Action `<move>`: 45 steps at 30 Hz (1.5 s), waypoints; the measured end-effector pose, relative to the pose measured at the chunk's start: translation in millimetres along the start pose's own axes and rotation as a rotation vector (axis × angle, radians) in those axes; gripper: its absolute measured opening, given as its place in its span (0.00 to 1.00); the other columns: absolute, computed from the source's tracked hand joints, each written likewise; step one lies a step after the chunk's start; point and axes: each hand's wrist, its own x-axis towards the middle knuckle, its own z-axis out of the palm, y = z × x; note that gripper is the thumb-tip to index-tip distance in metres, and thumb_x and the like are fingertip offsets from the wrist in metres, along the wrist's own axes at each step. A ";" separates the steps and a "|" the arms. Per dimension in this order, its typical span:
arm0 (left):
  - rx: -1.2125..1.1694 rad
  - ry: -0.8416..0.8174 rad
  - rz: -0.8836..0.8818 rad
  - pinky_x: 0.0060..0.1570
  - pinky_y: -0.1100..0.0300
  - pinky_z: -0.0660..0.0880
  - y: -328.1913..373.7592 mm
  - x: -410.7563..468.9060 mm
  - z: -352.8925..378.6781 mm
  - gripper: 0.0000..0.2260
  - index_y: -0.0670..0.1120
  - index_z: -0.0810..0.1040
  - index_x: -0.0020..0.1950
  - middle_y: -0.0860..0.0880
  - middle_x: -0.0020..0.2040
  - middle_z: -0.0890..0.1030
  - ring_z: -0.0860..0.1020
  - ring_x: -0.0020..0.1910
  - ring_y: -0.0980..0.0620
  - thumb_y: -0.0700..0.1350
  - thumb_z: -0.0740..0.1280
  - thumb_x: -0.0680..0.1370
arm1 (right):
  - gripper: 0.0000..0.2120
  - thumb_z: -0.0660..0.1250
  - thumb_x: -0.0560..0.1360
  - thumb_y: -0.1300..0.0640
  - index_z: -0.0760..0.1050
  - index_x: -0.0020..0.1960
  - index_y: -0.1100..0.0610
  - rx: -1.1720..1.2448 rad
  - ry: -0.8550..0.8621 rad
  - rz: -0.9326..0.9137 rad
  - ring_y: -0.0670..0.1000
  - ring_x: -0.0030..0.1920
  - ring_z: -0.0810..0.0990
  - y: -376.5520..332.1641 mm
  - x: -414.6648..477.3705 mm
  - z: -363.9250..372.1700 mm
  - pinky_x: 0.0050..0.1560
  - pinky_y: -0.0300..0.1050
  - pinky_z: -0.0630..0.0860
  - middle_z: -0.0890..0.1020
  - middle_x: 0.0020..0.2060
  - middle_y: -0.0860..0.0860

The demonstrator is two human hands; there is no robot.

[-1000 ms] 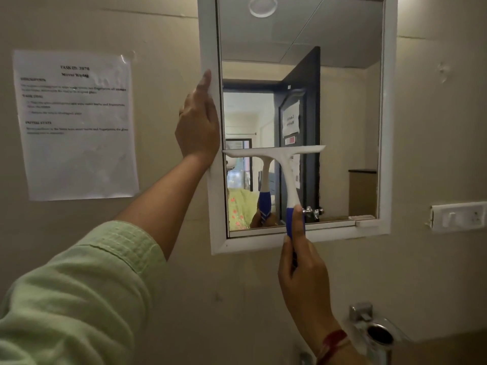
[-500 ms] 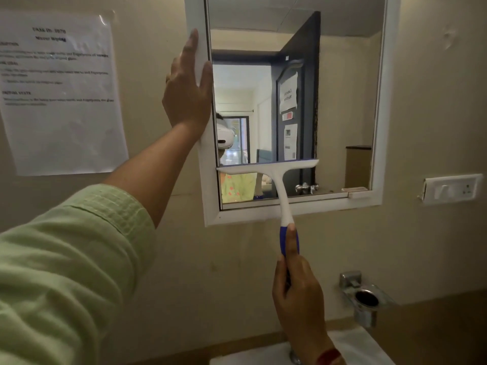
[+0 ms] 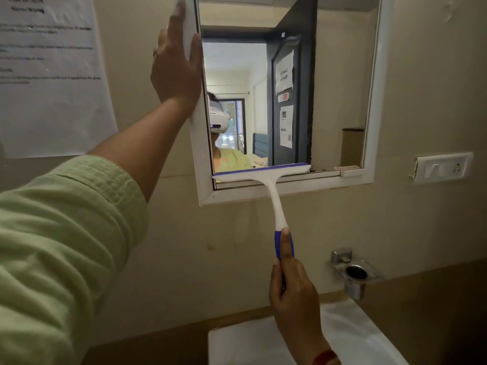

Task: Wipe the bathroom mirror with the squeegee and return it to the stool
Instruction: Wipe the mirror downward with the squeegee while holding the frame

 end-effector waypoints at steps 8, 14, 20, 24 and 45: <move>-0.011 -0.010 0.002 0.50 0.72 0.63 -0.6 -0.2 0.2 0.22 0.51 0.61 0.74 0.51 0.65 0.74 0.74 0.61 0.54 0.54 0.54 0.80 | 0.29 0.57 0.76 0.56 0.52 0.75 0.52 0.005 -0.028 0.022 0.41 0.26 0.65 0.0 -4.2 -5.2 0.27 0.25 0.61 0.69 0.30 0.46; 0.055 -0.044 -0.036 0.53 0.64 0.71 -3.6 2.6 2.6 0.23 0.50 0.64 0.71 0.49 0.62 0.75 0.75 0.59 0.51 0.57 0.52 0.79 | 0.28 0.56 0.77 0.56 0.52 0.74 0.53 -0.007 -0.020 0.033 0.45 0.26 0.67 -1.8 -10.5 -8.1 0.27 0.31 0.61 0.70 0.31 0.49; 0.044 -0.045 -0.037 0.54 0.63 0.71 -2.6 2.6 1.0 0.23 0.51 0.63 0.72 0.49 0.63 0.75 0.75 0.59 0.51 0.57 0.52 0.79 | 0.26 0.54 0.79 0.51 0.52 0.75 0.46 0.086 0.033 0.016 0.44 0.27 0.65 -1.8 -12.2 -9.2 0.27 0.29 0.63 0.67 0.30 0.43; -0.002 -0.032 -0.034 0.53 0.60 0.71 0.7 0.9 -1.8 0.22 0.54 0.61 0.73 0.50 0.63 0.75 0.74 0.60 0.49 0.55 0.54 0.79 | 0.24 0.53 0.79 0.44 0.52 0.73 0.38 0.221 0.122 -0.027 0.45 0.26 0.66 -7.8 -2.6 -18.4 0.25 0.37 0.68 0.67 0.29 0.43; -0.065 0.014 0.002 0.43 0.59 0.66 -1.2 -1.4 1.3 0.20 0.54 0.64 0.72 0.45 0.61 0.77 0.77 0.54 0.43 0.52 0.59 0.80 | 0.21 0.53 0.81 0.54 0.56 0.74 0.53 0.233 0.460 -0.399 0.39 0.32 0.73 -81.3 269.5 -99.5 0.31 0.30 0.72 0.70 0.36 0.41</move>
